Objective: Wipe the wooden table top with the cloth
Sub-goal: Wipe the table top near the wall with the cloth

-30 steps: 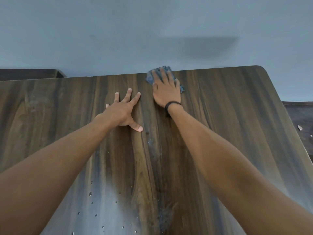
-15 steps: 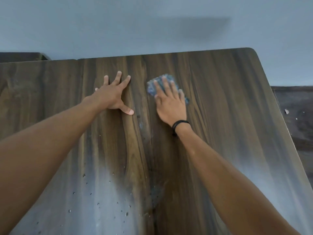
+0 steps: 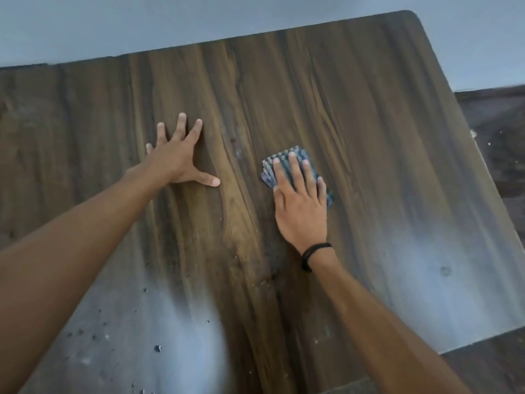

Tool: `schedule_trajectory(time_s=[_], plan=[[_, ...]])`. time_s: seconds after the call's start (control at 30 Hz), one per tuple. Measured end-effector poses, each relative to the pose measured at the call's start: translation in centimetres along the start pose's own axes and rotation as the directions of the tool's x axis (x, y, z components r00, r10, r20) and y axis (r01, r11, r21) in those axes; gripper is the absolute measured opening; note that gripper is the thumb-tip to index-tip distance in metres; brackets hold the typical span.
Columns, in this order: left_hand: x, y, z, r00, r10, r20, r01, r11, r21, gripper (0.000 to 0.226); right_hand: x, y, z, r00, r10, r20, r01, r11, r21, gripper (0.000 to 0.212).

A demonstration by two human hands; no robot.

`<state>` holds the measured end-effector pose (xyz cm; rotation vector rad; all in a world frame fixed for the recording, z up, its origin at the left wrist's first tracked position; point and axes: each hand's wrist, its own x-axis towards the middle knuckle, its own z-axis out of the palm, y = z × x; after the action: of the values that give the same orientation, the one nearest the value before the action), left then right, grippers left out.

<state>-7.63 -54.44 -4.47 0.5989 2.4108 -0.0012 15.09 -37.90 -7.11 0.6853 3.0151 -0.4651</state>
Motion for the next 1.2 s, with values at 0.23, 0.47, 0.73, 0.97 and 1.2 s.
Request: schedule_trajectory(time_s=[0.23,0.47,0.73,0.97,1.2], plan=[[-0.5,0.0,-0.3,1.000,0.030,-0.004,-0.030,0.999,-0.023,0.147,-4.5,0.9,-0.4,0.999,0.027,0.030,-0.026,1.000,-0.008,0.054],[-3.4,0.1,2.1,0.996,0.083,-0.035,-0.082,0.996,0.019,0.138,-8.9,3.1,-0.4,0.998,0.019,0.063,-0.017,1.000,-0.023,0.054],[-5.2,0.2,4.0,0.999,0.034,-0.037,-0.035,0.999,-0.023,0.146,-13.0,3.4,0.2,0.995,0.095,-0.019,-0.095,0.995,0.002,0.054],[-7.2,0.4,5.9,0.999,-0.032,0.016,0.032,0.999,-0.027,0.156,-20.6,4.0,1.7,0.998,0.049,-0.050,-0.049,0.999,-0.005,0.052],[-8.6,0.3,6.5,0.998,-0.017,-0.063,0.013,0.997,-0.072,0.150,-25.1,6.5,1.6,0.994,0.075,-0.082,-0.077,0.997,-0.023,0.053]])
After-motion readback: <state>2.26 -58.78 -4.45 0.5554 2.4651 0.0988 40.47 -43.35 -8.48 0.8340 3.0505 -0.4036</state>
